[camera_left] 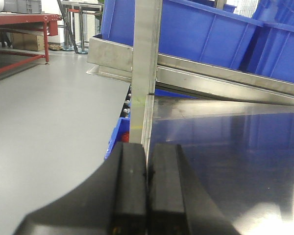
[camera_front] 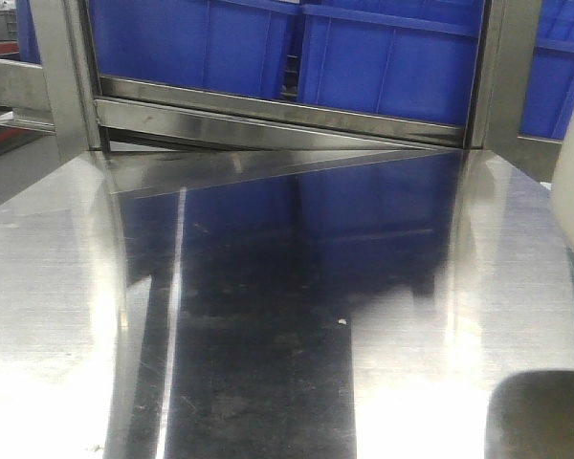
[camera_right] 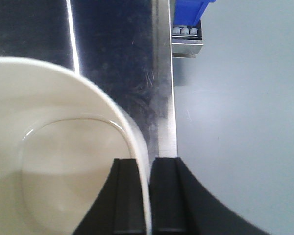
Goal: Move white bin to right shelf second layer
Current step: 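Hold the bin in the right gripper while turning away from the table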
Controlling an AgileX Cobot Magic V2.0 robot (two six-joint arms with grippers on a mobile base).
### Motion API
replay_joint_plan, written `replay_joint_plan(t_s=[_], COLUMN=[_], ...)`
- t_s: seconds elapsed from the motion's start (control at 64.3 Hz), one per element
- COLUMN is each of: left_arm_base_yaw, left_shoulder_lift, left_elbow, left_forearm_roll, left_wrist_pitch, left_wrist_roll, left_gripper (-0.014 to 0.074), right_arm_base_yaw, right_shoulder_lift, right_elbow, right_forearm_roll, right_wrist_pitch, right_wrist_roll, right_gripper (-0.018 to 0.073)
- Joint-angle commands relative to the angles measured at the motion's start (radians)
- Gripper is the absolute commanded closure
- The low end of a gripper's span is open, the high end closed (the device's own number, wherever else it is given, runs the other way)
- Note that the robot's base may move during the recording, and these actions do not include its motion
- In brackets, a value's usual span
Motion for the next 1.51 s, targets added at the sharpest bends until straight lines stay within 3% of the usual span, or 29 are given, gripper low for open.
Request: replay_joint_plan(t_s=[0.0,1.492], left_arm_base_yaw=[-0.005,-0.005], left_shoulder_lift=[-0.018,-0.018], left_elbow=[0.028,0.028], left_forearm_roll=[-0.001,-0.001], left_wrist_pitch=[-0.083,-0.083], left_wrist_roll=[-0.005,-0.005], left_gripper=[0.0512,0.0512], right_arm_base_yaw=[-0.006,-0.006], right_shoulder_lift=[-0.006,-0.001], right_elbow=[-0.030,-0.030], right_forearm_roll=[-0.001,-0.001], right_wrist_pitch=[-0.065,-0.065], right_wrist_roll=[-0.005,-0.005], right_gripper=[0.0494,0.0494])
